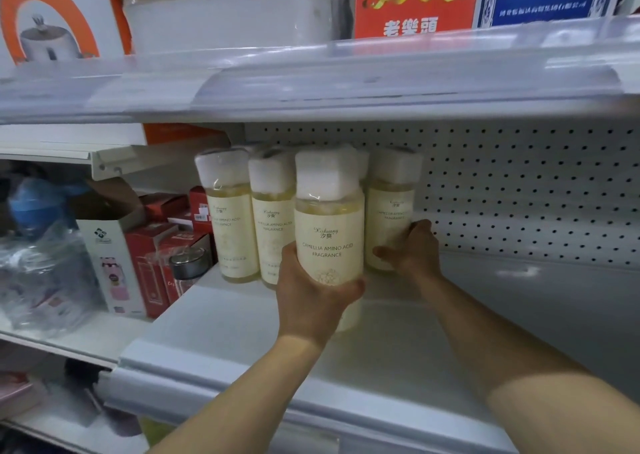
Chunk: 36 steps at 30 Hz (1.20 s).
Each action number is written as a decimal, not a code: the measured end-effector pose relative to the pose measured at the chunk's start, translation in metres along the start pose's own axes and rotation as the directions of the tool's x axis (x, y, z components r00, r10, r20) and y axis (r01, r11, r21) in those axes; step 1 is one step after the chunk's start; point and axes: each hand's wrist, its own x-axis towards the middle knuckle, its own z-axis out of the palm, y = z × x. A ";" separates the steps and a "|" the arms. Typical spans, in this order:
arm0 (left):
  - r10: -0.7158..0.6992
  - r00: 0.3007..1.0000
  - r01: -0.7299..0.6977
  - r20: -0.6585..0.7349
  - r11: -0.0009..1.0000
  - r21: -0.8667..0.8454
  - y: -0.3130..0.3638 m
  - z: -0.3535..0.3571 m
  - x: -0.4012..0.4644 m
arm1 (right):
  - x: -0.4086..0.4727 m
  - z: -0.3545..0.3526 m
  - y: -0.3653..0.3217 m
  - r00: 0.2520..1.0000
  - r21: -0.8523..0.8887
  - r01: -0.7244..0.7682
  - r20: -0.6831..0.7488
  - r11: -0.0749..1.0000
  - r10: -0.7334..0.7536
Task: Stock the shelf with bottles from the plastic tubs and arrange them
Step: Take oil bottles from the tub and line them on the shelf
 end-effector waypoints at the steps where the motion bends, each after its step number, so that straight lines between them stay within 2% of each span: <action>1: -0.001 1.000 0.001 -0.001 1.000 -0.004 0.000 0.000 0.000 | -0.001 0.001 0.000 1.000 -0.005 -0.003 -0.004 1.000 0.003; 10: 0.008 1.000 -0.008 -0.007 1.000 -0.007 -0.007 0.007 0.001 | -0.004 0.000 -0.005 0.999 -0.055 -0.033 0.001 0.998 0.033; 16: 0.023 1.000 -0.023 0.009 1.000 -0.019 -0.007 0.024 0.001 | -0.005 -0.023 0.000 0.990 0.000 -0.042 0.138 0.999 0.042; 20: 0.028 0.999 -0.027 0.028 0.999 -0.028 -0.005 0.045 0.000 | -0.008 -0.050 0.013 0.990 -0.020 -0.043 0.132 0.999 0.045; 32: 0.030 0.998 -0.033 0.061 0.998 0.052 -0.019 0.075 0.005 | -0.023 -0.072 0.037 0.985 -0.070 0.003 0.171 0.998 0.009; 36: 0.018 0.993 -0.037 0.115 0.986 0.164 -0.020 0.070 0.006 | -0.027 -0.073 0.037 0.985 -0.092 0.002 0.174 0.996 0.014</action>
